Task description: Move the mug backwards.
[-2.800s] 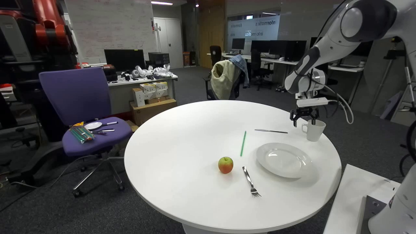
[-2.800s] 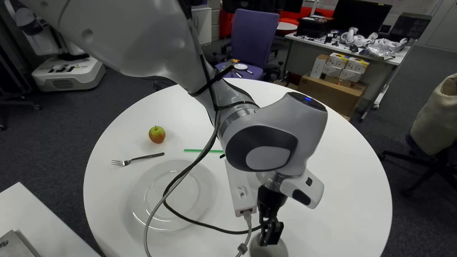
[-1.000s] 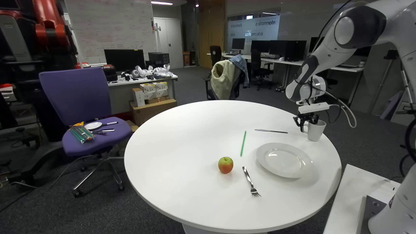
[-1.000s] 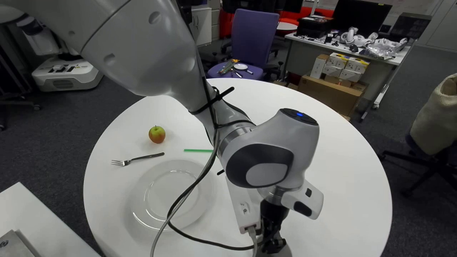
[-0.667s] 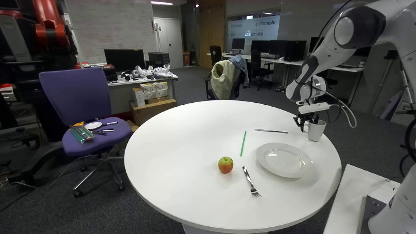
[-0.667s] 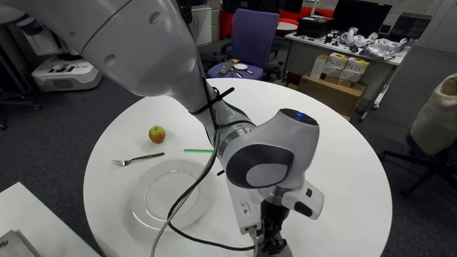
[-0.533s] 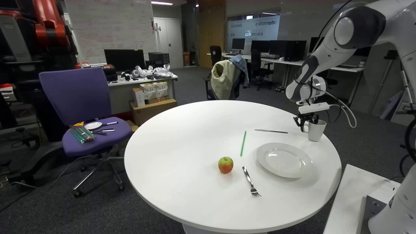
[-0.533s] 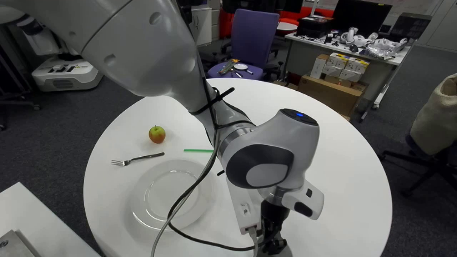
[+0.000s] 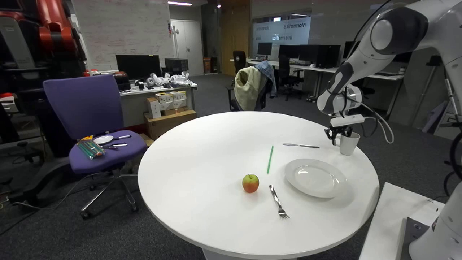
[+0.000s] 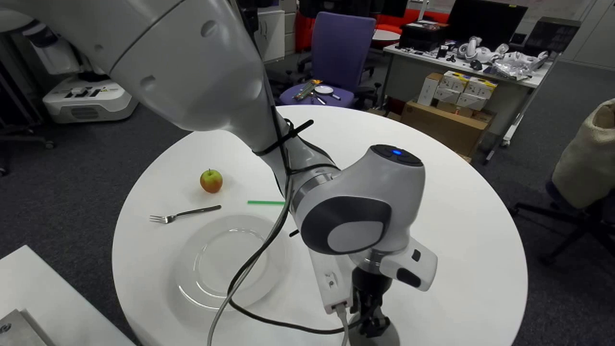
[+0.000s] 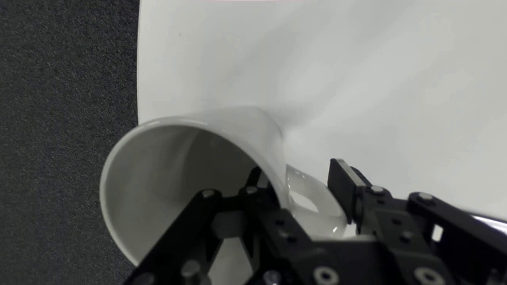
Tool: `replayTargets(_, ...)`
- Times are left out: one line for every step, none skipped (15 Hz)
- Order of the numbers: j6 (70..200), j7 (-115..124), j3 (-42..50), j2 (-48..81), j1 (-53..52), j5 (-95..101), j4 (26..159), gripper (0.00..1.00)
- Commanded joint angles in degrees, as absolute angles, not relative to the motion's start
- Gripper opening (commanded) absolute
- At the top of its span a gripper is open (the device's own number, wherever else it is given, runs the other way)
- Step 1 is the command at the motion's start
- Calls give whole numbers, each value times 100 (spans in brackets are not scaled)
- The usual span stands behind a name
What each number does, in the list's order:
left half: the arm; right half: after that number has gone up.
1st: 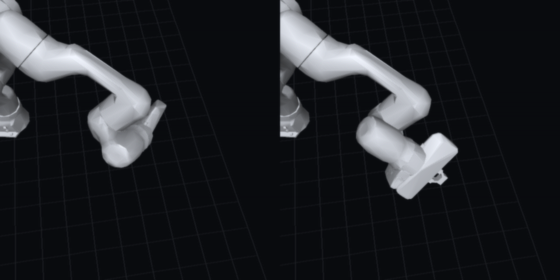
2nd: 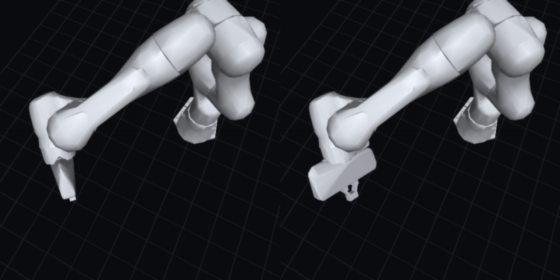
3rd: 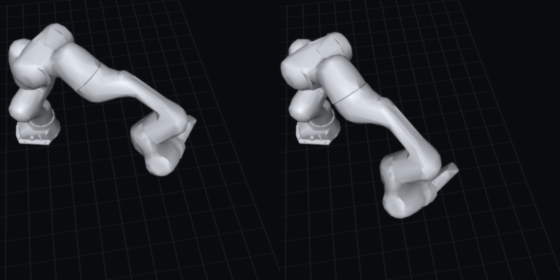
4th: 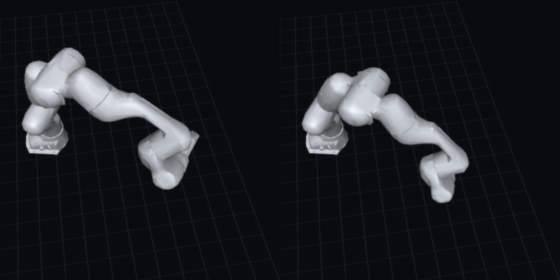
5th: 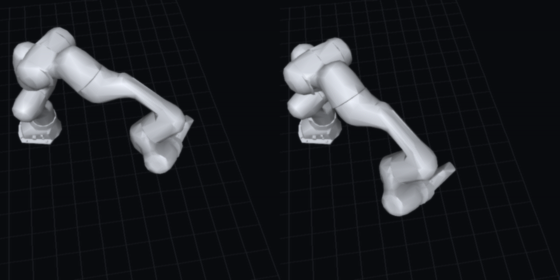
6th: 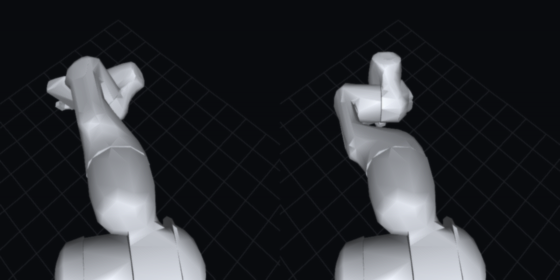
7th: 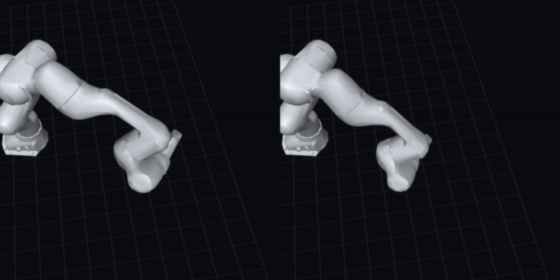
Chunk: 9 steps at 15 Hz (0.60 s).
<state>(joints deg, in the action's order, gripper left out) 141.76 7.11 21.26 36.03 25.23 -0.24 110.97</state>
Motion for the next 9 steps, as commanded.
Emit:
replayTargets(14148,803,2043,3403,2456,-211,11225,16)
replayTargets(14138,804,2017,3390,2439,-248,11233,16)
replayTargets(14141,807,1992,3374,2415,-274,11244,16)
replayTargets(14163,815,1968,3353,2386,-287,11257,16)
replayTargets(14190,821,1946,3339,2364,-294,11267,16)
replayTargets(14227,847,1932,3317,2328,-306,11286,16)
replayTargets(14255,888,1925,3306,2286,-316,11298,16)
replayTargets(14255,948,1919,3301,2246,-326,11301,16)
replayTargets(14248,1034,1917,3296,2196,-338,11306,16)
